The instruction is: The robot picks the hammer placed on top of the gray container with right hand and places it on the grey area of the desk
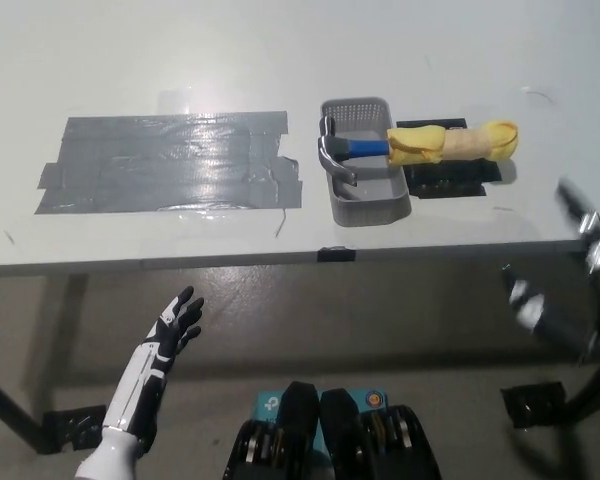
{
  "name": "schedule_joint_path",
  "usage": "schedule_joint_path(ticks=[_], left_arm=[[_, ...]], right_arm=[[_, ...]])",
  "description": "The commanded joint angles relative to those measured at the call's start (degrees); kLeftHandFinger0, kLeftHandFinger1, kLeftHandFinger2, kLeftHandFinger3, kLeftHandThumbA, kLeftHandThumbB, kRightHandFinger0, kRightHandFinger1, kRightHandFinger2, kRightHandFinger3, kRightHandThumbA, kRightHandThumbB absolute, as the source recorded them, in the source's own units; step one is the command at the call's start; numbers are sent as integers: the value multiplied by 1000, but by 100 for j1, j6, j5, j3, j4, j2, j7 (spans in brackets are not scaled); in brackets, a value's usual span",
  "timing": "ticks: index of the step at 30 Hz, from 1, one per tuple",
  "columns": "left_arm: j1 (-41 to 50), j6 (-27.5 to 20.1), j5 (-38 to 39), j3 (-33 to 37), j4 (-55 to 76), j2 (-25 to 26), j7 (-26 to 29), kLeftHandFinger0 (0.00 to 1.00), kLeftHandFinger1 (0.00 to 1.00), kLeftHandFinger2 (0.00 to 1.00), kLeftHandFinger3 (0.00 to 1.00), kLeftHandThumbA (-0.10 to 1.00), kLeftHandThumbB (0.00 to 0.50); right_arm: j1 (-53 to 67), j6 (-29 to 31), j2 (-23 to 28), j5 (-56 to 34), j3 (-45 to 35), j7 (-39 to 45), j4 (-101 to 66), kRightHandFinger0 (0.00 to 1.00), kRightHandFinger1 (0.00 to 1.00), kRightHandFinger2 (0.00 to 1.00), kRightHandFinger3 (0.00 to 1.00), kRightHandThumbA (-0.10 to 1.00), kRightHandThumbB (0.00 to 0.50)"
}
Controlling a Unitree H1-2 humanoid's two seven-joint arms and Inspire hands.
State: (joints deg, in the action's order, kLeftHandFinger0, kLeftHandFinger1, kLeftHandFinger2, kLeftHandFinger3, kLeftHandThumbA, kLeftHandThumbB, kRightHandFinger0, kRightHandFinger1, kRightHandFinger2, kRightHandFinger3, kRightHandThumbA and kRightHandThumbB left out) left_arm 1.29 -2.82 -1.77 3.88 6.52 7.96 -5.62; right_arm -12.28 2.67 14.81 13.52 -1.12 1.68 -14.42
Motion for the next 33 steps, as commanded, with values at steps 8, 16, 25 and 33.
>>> schedule_joint_path(ticks=[8,16,25,33], left_arm=[[-197,-70,-39,7,169,16,-45,1000,1000,1000,1000,1000,10],[-148,-19,-22,-21,239,33,-41,1000,1000,1000,1000,1000,16],[-91,-79,-21,-9,235,39,-50,1000,1000,1000,1000,1000,11],[-123,-53,-23,-2,237,61,-69,1000,1000,1000,1000,1000,6]], right_arm=[[-3635,-2101,1715,227,1060,2338,1750,1000,1000,1000,1000,1000,310],[-5120,-1870,1661,812,2295,3038,3662,1000,1000,1000,1000,1000,342],[-6003,-1307,1335,1285,3523,3428,5339,1000,1000,1000,1000,1000,395],[-6133,-1261,1089,1578,4036,3515,5855,1000,1000,1000,1000,1000,369]])
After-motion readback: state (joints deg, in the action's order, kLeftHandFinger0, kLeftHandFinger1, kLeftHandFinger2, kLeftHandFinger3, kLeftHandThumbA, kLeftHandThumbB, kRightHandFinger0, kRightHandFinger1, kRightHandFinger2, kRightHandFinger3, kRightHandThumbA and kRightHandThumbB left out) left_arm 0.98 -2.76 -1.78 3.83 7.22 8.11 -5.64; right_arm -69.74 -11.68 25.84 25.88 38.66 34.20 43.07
